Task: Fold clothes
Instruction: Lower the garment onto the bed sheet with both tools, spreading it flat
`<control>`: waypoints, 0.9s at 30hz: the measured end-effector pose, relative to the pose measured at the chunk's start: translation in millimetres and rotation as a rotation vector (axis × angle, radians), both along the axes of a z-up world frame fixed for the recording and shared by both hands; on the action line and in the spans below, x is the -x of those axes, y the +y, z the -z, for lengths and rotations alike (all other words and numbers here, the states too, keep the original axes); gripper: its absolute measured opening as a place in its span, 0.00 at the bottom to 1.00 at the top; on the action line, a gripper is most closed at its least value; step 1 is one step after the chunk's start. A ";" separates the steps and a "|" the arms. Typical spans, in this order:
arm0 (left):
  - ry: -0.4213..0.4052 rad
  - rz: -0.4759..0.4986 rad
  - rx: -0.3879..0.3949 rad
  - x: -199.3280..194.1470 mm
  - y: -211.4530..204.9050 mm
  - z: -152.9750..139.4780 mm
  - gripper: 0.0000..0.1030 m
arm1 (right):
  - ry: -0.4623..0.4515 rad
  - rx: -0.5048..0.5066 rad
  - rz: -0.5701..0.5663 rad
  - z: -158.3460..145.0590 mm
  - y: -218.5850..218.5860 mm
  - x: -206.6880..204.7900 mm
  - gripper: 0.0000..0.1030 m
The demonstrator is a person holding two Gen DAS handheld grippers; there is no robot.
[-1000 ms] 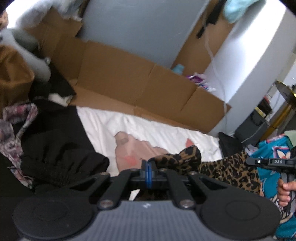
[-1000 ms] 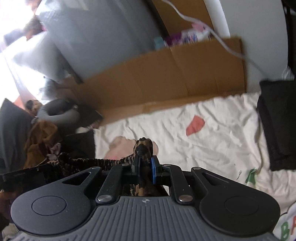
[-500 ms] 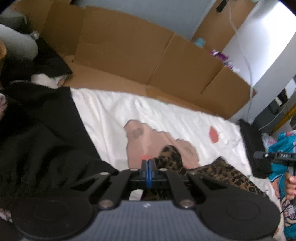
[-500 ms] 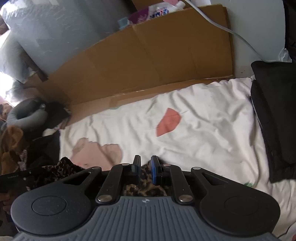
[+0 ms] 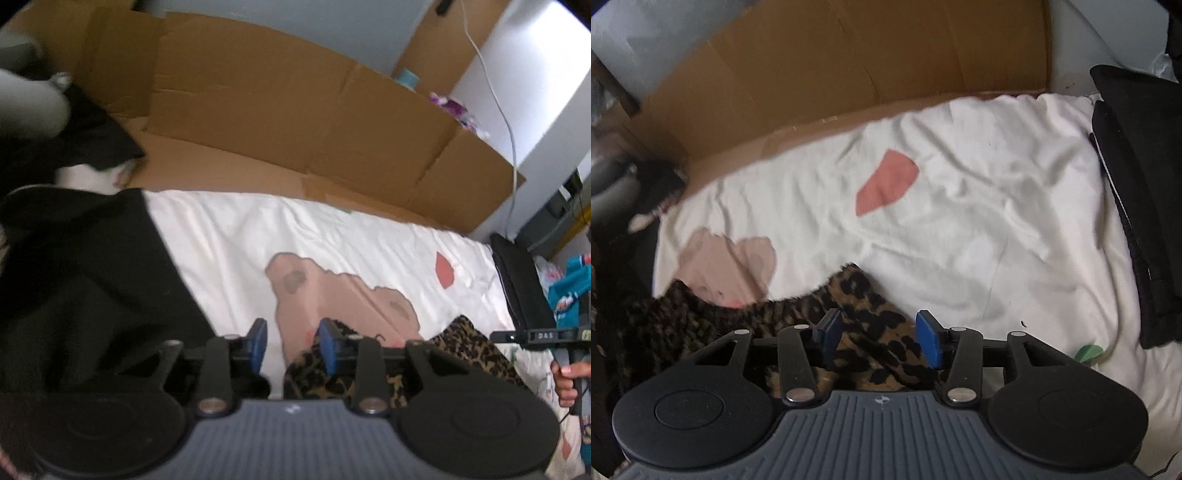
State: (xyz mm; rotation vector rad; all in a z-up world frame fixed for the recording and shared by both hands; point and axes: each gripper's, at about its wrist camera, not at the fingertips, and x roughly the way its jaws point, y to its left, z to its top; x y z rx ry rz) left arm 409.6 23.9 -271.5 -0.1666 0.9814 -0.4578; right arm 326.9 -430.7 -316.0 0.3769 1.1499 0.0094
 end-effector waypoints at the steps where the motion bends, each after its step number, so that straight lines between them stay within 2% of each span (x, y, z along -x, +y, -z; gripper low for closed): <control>1: 0.002 0.021 -0.009 -3.3 -7.5 3.5 0.35 | 0.006 0.012 -0.004 2.8 1.0 -1.5 0.53; 2: 0.003 0.041 -0.018 -6.4 -14.9 6.9 0.38 | 0.013 0.023 -0.008 5.5 2.0 -3.0 0.54; 4: -0.007 0.079 -0.024 -8.5 -28.7 12.0 0.54 | 0.010 0.034 -0.021 9.9 3.8 -5.4 0.54; 6: -0.005 0.097 -0.016 -9.5 -38.2 18.2 0.59 | -0.001 0.042 -0.026 12.5 4.0 -6.2 0.58; 7: 0.002 0.101 -0.014 -10.2 -41.3 21.6 0.59 | -0.004 0.044 -0.025 14.2 3.6 -6.5 0.61; 10: 0.040 0.105 -0.025 -14.3 -46.7 34.5 0.59 | -0.012 0.032 -0.043 18.5 5.8 -6.1 0.62; 14: 0.111 0.145 -0.078 -15.6 -49.6 51.6 0.59 | -0.029 0.033 -0.092 23.6 14.7 -5.2 0.62; 17: 0.128 0.161 -0.099 -12.1 -51.6 58.9 0.59 | -0.035 0.039 -0.112 28.8 19.0 -6.3 0.61; 18: 0.134 0.164 -0.099 -11.7 -52.4 60.2 0.54 | -0.037 0.037 -0.116 30.0 19.8 -6.7 0.61; 19: 0.141 0.168 -0.099 -11.2 -53.3 61.5 0.41 | -0.038 0.033 -0.119 31.1 20.5 -7.2 0.56; 20: 0.146 0.172 -0.099 -10.7 -54.1 62.6 0.33 | -0.040 0.030 -0.122 32.2 21.2 -7.7 0.51; 21: 0.141 0.172 -0.106 -9.7 -54.5 61.5 0.14 | -0.046 0.030 -0.120 29.8 21.3 -7.2 0.38; 22: 0.136 0.172 -0.111 -8.6 -54.6 60.1 0.09 | -0.053 0.030 -0.117 26.9 21.3 -6.7 0.26; 23: 0.130 0.171 -0.101 -6.9 -53.2 56.4 0.08 | -0.060 0.030 -0.114 24.0 21.2 -6.2 0.18; 25: 0.119 0.166 -0.077 -4.2 -50.9 48.0 0.08 | -0.074 0.030 -0.107 18.3 21.2 -5.1 0.10; 27: 0.102 0.162 -0.054 -2.5 -47.8 38.5 0.07 | -0.088 0.030 -0.101 12.6 21.2 -4.0 0.09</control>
